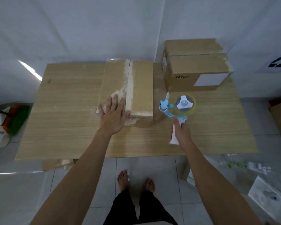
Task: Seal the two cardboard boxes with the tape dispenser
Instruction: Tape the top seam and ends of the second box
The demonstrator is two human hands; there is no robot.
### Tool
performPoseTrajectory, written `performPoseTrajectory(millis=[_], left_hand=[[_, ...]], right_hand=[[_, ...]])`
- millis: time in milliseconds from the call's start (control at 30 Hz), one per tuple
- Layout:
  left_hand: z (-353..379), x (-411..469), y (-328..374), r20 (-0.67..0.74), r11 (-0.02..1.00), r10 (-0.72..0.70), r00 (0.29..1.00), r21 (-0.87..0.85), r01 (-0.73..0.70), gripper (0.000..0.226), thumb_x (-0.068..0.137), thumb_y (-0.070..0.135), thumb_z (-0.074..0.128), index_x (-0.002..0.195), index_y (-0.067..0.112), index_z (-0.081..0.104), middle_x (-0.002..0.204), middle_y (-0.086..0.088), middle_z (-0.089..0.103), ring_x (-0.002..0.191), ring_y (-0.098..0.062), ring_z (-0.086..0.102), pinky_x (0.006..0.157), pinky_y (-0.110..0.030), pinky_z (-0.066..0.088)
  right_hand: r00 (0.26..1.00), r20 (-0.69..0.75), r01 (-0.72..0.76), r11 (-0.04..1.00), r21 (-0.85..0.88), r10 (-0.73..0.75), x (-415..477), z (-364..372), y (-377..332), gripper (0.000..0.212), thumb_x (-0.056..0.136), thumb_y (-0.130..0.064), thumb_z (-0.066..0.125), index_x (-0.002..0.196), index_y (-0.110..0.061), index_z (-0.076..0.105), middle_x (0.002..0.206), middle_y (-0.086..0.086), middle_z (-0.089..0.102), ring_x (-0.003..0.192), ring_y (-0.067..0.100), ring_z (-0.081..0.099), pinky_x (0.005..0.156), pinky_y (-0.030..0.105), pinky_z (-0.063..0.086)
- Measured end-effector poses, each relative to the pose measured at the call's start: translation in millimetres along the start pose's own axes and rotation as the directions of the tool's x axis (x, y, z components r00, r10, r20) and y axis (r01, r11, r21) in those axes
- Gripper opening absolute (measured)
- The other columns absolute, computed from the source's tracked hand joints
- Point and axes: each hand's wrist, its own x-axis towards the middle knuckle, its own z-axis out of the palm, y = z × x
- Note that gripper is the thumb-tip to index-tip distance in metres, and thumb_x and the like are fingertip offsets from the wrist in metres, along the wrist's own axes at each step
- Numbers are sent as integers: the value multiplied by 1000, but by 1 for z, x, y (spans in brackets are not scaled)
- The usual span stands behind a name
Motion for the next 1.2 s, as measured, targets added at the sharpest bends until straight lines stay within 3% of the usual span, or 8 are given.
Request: performPoseTrajectory(millis=[267, 433, 567, 667, 800, 867, 1000, 1200], left_hand=[[-1, 2, -1, 18, 1000, -2, 1000, 2, 2, 71, 101, 67, 11, 163, 34, -2, 171, 5, -13, 157, -20, -14, 122, -63, -6], [-14, 4, -1, 20, 999, -3, 1000, 43, 3, 74, 99, 71, 18, 162, 34, 11, 171, 6, -1, 157, -21, -1, 121, -62, 9], [-33, 11, -30, -109, 986, 88, 990, -135, -102, 77, 82, 80, 36, 142, 36, 54, 159, 10, 40, 145, -19, 34, 112, -56, 31], [-34, 16, -67, -259, 949, 133, 957, -246, -199, 59, 83, 75, 50, 124, 36, 70, 148, 9, 53, 141, -21, 42, 112, -56, 32], [-22, 17, -93, -162, 883, 244, 956, -371, -288, 54, 96, 60, 52, 138, 28, 63, 165, -3, 32, 156, -22, 16, 122, -56, 24], [-14, 16, -101, -189, 846, 324, 927, -381, -373, 53, 98, 50, 54, 144, 23, 58, 166, -6, 28, 157, -22, 13, 122, -50, 31], [-8, 21, -119, -210, 817, 483, 850, -241, -524, 58, 100, 42, 54, 153, 22, 45, 168, -5, 22, 158, -25, 9, 120, -40, 34], [-14, 28, -137, -145, 789, 595, 790, -82, -609, 66, 103, 40, 52, 161, 22, 27, 171, -1, 10, 158, -25, 3, 97, -47, 58]], right_hand=[[969, -156, -207, 975, -85, 192, 27, 20, 14, 89, 73, -88, 53, 111, -9, 66, 107, 8, 69, 101, 26, 66, 95, 40, 52], [976, -219, -94, 904, -418, 0, 23, 23, 7, 71, 92, -72, 48, 106, -5, 68, 108, 15, 71, 102, 33, 67, 77, 32, 44], [933, -331, -120, 751, -650, -138, 15, 19, -11, 62, 92, -64, 56, 112, -6, 67, 111, 14, 69, 103, 34, 66, 80, 40, 52], [766, -261, 258, 654, -711, -587, -4, 35, -40, 43, 93, -49, 64, 109, -9, 62, 116, 15, 63, 107, 29, 58, 81, 42, 49], [517, 290, 767, 287, -574, -805, -16, 79, -61, 47, 94, -52, 64, 122, -14, 67, 140, 9, 54, 126, 24, 51, 98, 38, 44], [394, 438, 793, 57, -607, -808, -11, 92, -58, 55, 98, -59, 51, 125, -13, 68, 146, 12, 52, 133, 30, 49, 103, 46, 45], [162, 458, 739, -201, -643, -874, -1, 99, -45, 50, 100, -46, 59, 129, -6, 67, 140, 20, 59, 131, 36, 54, 106, 45, 47], [112, 502, 717, -279, -639, -858, 7, 100, -36, 53, 103, -36, 60, 144, -4, 53, 150, 23, 49, 141, 39, 45, 112, 49, 41]])
